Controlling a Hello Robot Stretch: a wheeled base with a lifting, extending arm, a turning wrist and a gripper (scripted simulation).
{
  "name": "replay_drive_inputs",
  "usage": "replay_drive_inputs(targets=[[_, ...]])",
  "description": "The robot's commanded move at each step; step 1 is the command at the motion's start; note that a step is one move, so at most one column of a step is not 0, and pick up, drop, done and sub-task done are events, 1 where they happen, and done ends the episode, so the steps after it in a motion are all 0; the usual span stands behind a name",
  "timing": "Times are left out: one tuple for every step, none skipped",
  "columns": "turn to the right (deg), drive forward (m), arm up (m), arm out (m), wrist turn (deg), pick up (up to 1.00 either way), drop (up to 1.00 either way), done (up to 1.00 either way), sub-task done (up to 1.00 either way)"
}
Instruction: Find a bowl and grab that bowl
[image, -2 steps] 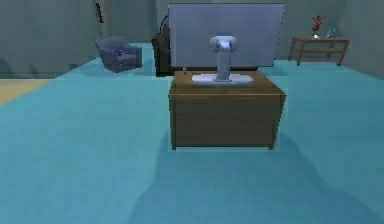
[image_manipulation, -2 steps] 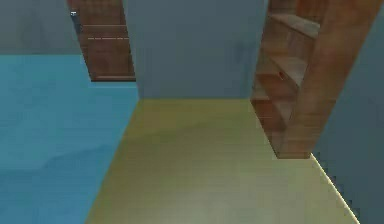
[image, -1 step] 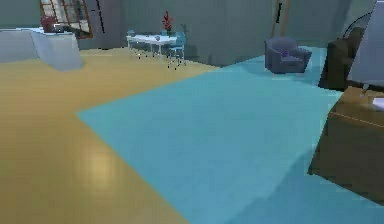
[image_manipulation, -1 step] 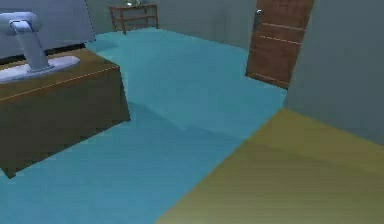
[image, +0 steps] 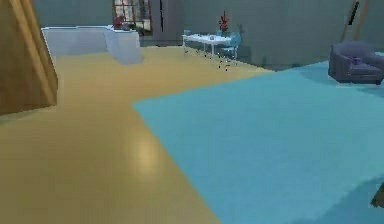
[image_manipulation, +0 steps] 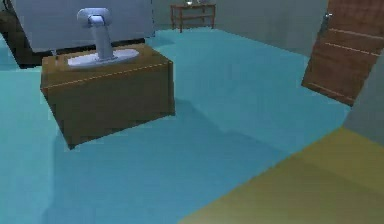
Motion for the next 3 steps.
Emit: replay_drive_inputs(targets=[[0.0, 1.00, 0.00, 0.00, 0.0, 0.00, 0.00, 0.00, 0.00], [0.0, 1.00, 0.00, 0.00, 0.0, 0.00, 0.00, 0.00, 0.00], [-3.0, 0.00, 0.00, 0.00, 0.0, 0.00, 0.00, 0.00, 0.00]])
